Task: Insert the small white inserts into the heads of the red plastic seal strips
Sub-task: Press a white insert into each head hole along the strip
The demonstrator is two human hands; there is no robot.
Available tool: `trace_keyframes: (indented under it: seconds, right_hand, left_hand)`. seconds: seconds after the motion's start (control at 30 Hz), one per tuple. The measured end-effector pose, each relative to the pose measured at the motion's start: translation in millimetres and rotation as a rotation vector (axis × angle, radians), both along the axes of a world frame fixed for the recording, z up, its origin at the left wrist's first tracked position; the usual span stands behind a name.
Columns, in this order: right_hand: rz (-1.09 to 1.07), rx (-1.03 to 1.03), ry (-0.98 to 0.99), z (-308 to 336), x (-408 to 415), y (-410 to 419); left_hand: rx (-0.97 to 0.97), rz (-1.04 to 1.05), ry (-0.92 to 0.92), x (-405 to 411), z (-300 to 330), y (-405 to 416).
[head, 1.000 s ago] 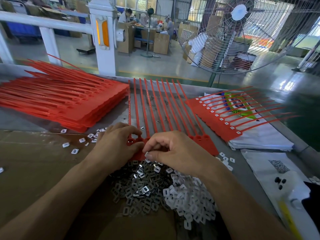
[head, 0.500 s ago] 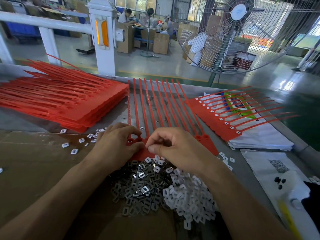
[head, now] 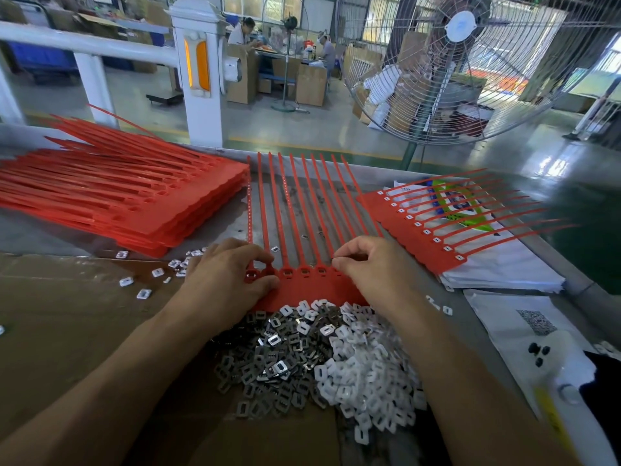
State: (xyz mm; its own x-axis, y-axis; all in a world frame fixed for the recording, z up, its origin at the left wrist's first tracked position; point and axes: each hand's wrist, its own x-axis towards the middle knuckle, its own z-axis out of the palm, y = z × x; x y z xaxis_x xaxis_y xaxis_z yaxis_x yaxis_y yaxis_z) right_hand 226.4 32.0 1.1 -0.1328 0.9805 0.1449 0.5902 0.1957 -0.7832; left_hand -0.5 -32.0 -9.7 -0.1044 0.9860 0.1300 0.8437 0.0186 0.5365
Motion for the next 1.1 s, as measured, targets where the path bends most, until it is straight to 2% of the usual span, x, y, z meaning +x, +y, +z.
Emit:
trace_keyframes:
  seconds: [0.17,0.57,0.87,1.1]
  right_hand:
    - [0.056,0.007,-0.114,-6.1,-9.0,3.1]
    - [0.009,-0.042,-0.257,8.9,5.0,1.9]
    - [-0.016,-0.007,-0.324,2.8,1.3,3.3]
    - [-0.096,-0.015,-0.271,-5.8,-3.2,9.8]
  left_hand:
    - [-0.001,-0.003,0.003,0.2,-0.6,1.8]
    - [0.013,-0.007,-0.012,-0.7,-3.3,1.5]
    - [0.017,-0.010,-0.005,-0.7,-2.8,0.0]
    - [0.015,-0.004,-0.003,0.0,-1.3,-0.5]
